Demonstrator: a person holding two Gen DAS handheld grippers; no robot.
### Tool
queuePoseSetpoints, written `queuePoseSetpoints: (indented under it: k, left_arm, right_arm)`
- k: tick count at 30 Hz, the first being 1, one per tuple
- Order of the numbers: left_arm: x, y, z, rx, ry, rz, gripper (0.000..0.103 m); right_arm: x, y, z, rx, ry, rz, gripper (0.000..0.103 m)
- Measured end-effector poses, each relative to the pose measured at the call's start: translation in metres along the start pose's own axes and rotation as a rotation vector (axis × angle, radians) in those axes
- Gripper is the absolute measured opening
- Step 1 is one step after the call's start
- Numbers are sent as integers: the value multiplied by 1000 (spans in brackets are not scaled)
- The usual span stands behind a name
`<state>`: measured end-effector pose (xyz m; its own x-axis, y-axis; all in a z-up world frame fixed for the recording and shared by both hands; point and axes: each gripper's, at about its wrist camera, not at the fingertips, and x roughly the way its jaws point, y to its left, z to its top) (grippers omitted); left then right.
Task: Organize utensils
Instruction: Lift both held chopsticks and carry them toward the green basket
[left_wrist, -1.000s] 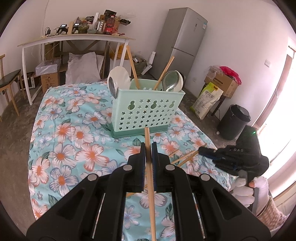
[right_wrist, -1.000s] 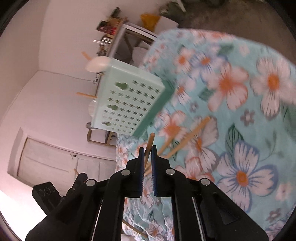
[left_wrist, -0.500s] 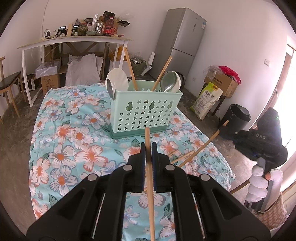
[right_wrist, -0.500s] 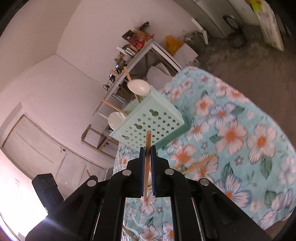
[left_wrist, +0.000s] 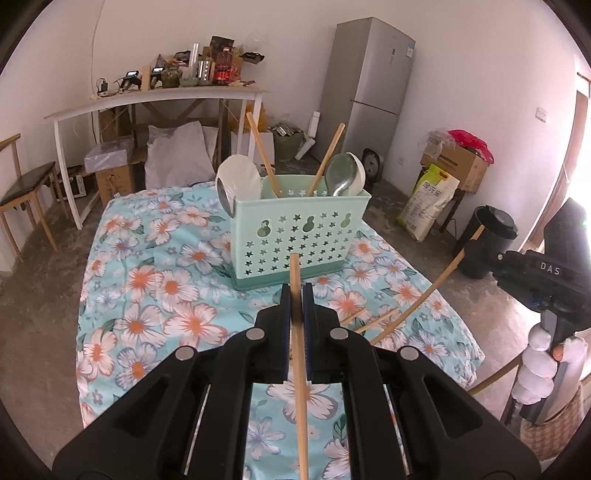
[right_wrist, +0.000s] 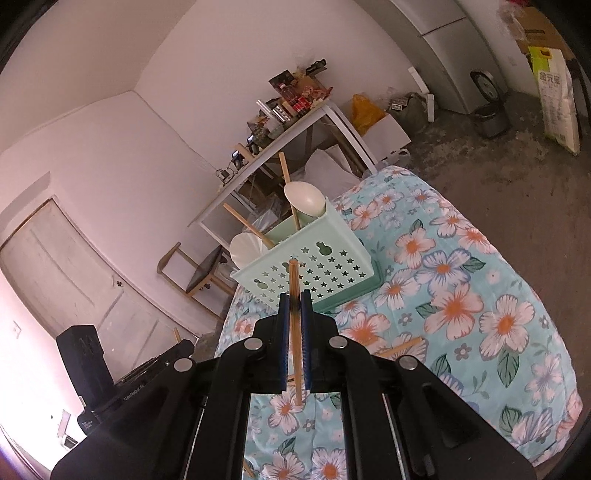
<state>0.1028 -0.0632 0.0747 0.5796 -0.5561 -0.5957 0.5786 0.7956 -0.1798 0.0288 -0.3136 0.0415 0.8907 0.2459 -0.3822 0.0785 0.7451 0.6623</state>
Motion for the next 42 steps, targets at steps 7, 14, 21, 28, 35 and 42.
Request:
queuePoseSetpoints:
  k: [7,14,21,28,35,42]
  left_arm:
    - [-10,-2,8,27,-38,63,5]
    - [-16,-4,15,40,-69,90,5]
    - [-18,-8,25,58,-95,116,5]
    - [-13,-10,40,69,-120,134,5]
    - [-11,-19,58,101,-157,145,5]
    - [-15,-26,83,110,-199,105,5]
  right_arm:
    - [-9,12,5,-46,-26,-9,6]
    - [-18,27,12,-92,-48,-15,6]
    - [-24,32,17,-112,-61,-10,6]
    - [-26,29,21,-112,-68,-8,6]
    - [-29,24,27,-105,-72,-5,6]
    - [-30,20,31,-104,-78,0,6]
